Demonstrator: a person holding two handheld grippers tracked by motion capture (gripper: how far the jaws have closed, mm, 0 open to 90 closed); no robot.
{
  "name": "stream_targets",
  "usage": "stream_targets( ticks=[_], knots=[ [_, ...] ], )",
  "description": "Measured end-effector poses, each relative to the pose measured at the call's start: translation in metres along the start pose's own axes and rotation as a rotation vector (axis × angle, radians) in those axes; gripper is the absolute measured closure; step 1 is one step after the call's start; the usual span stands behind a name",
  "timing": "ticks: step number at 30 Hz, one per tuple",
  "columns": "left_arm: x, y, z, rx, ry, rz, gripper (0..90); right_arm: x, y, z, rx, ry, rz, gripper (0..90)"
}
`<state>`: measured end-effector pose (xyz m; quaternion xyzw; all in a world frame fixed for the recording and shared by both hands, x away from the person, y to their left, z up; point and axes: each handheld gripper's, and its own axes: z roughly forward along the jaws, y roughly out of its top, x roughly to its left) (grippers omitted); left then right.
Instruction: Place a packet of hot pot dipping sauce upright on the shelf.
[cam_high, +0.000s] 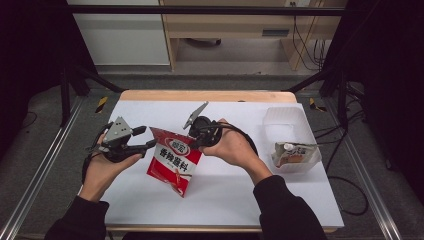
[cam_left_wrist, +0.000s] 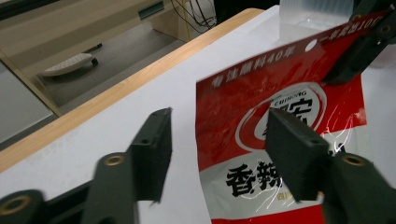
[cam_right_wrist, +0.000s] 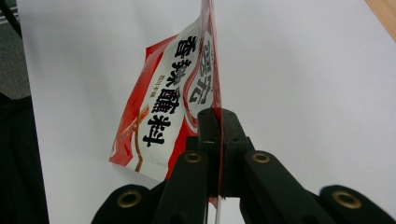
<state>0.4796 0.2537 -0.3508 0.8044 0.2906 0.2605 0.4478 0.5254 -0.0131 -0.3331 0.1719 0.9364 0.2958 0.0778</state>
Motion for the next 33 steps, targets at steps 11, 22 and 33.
stream_targets(
  ticks=[11,22,33],
  knots=[
    [0.002,-0.029,0.000,0.026,0.024,-0.067,14.5,0.001,0.004,-0.009,-0.016,-0.001,-0.017,90.0],
    [0.005,-0.052,0.004,0.051,0.046,-0.106,10.3,0.004,0.010,-0.034,-0.033,-0.012,-0.046,90.0],
    [0.010,-0.086,0.002,0.086,0.098,-0.157,8.7,-0.013,0.002,-0.071,-0.033,-0.075,-0.069,90.0]
  ],
)
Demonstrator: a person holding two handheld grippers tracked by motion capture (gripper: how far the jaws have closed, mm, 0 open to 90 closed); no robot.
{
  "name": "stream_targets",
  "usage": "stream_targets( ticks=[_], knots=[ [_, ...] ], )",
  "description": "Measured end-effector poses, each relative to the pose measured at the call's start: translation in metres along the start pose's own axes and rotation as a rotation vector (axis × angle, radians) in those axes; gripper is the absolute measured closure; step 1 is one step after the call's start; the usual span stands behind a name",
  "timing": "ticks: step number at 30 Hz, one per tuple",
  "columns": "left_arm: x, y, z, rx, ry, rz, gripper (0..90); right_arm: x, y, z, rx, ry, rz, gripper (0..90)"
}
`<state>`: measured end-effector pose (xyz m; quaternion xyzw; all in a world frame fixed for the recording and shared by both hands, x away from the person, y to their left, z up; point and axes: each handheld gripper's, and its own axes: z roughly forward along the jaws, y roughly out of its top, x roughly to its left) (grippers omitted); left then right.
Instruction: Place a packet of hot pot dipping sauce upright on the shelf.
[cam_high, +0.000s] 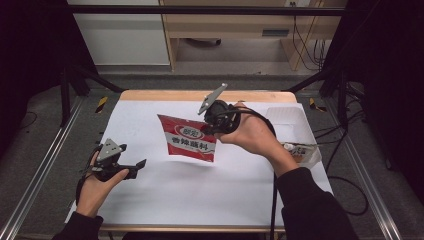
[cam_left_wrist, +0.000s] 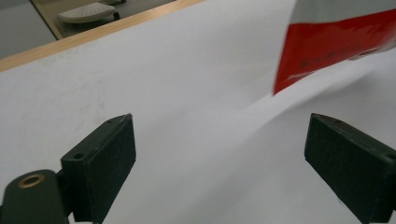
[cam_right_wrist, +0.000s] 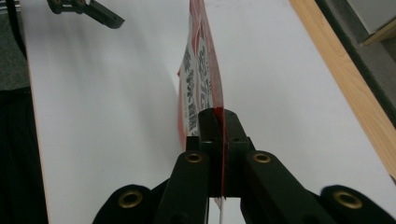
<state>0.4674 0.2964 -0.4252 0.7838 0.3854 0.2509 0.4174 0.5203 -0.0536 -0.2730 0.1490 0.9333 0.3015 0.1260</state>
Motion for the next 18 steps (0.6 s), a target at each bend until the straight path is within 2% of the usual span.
stream_targets(
  ticks=[2,8,14,18],
  knots=[
    [0.001,-0.004,0.000,-0.004,0.008,-0.013,7.8,-0.005,-0.004,-0.007,0.000,-0.013,0.002,90.0],
    [-0.003,-0.012,0.002,0.007,0.036,0.001,7.1,-0.018,-0.017,-0.029,-0.009,-0.042,0.011,90.0],
    [-0.009,-0.019,0.001,0.012,0.058,0.005,7.1,-0.028,-0.031,-0.046,-0.029,-0.071,0.046,90.0],
    [-0.009,-0.023,-0.004,0.005,0.067,-0.015,7.1,-0.035,-0.040,-0.057,-0.034,-0.089,0.061,90.0]
  ],
)
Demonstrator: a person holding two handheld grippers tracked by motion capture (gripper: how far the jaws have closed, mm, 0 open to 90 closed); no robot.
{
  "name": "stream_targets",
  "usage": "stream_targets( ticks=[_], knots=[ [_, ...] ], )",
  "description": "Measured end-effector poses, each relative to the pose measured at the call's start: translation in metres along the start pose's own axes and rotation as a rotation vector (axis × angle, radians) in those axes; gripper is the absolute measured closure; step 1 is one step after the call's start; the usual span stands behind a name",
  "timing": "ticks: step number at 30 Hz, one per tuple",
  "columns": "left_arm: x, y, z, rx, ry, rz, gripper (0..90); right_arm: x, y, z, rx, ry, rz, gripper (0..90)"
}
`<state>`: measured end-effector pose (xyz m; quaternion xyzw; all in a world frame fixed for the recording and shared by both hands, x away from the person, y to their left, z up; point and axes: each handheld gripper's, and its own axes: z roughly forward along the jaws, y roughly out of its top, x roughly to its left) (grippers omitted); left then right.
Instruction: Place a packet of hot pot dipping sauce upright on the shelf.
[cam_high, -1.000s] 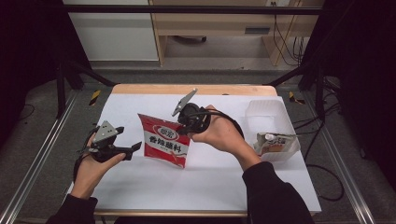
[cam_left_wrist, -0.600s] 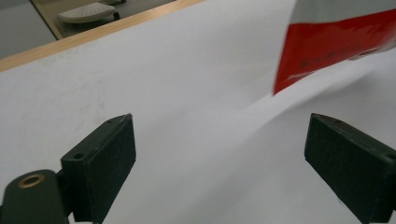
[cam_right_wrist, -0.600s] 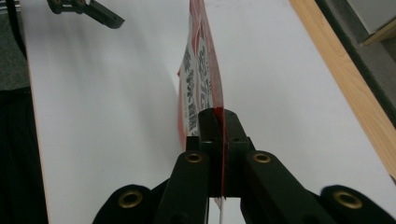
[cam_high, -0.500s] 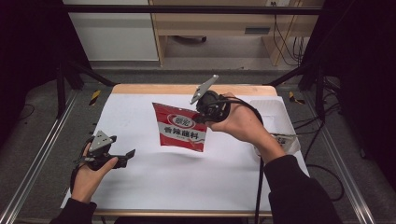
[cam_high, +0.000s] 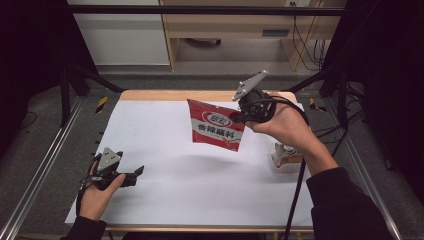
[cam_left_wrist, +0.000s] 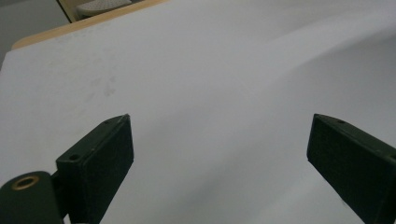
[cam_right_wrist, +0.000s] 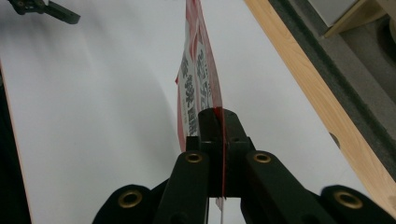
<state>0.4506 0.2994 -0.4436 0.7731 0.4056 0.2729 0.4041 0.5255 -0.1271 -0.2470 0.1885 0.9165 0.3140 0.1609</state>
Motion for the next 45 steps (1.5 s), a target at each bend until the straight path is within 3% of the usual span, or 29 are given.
stream_targets(
  ticks=[7,19,32,45],
  knots=[
    [0.003,-0.003,-0.002,0.009,0.022,0.001,7.1,-0.016,-0.010,-0.024,-0.019,-0.042,0.024,90.0],
    [0.003,-0.002,-0.003,-0.004,0.025,0.006,6.8,-0.048,-0.027,-0.055,-0.023,-0.126,0.082,90.0],
    [0.004,-0.003,-0.003,0.002,0.028,0.009,6.7,-0.078,-0.052,-0.071,-0.048,-0.174,0.126,90.0],
    [0.005,-0.002,-0.003,-0.003,0.030,0.003,6.6,-0.087,-0.064,-0.079,-0.074,-0.198,0.144,90.0]
  ],
)
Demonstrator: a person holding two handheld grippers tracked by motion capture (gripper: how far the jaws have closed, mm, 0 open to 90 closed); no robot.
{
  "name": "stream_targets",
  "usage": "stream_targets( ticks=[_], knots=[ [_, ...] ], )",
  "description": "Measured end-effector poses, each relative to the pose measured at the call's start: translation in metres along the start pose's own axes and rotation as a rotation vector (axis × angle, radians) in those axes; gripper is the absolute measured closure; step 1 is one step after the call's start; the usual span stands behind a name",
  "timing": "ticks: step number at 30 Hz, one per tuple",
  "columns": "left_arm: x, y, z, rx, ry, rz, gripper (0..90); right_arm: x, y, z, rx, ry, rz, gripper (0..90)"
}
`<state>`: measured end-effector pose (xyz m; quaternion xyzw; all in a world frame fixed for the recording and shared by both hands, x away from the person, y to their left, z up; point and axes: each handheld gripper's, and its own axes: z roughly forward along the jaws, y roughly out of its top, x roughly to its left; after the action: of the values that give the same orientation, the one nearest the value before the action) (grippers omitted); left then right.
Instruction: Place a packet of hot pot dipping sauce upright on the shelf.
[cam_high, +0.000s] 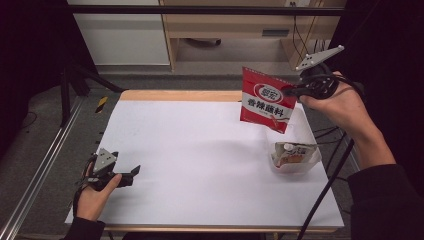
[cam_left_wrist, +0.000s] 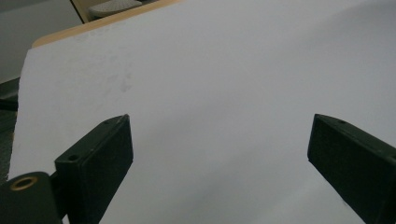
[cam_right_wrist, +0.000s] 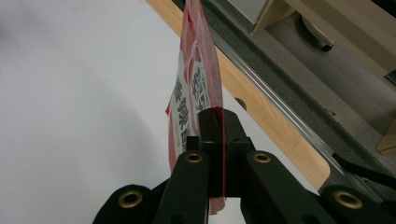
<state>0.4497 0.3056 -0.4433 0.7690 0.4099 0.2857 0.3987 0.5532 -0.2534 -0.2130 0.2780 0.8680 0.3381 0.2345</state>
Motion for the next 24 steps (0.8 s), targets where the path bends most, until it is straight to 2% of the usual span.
stream_targets(
  ticks=[3,9,17,24],
  knots=[
    [-0.001,0.001,0.000,0.001,-0.001,0.004,6.7,-0.002,-0.001,-0.002,-0.015,-0.008,0.010,90.0],
    [-0.001,0.001,0.001,0.006,-0.003,0.008,6.6,-0.006,-0.005,-0.003,-0.007,-0.027,0.009,90.0],
    [-0.002,0.001,0.003,0.014,-0.006,0.012,6.6,-0.022,-0.019,0.002,0.008,-0.048,0.041,90.0],
    [-0.003,0.000,0.004,0.018,-0.008,0.008,6.6,-0.031,-0.031,0.004,0.014,-0.059,0.066,90.0]
  ],
)
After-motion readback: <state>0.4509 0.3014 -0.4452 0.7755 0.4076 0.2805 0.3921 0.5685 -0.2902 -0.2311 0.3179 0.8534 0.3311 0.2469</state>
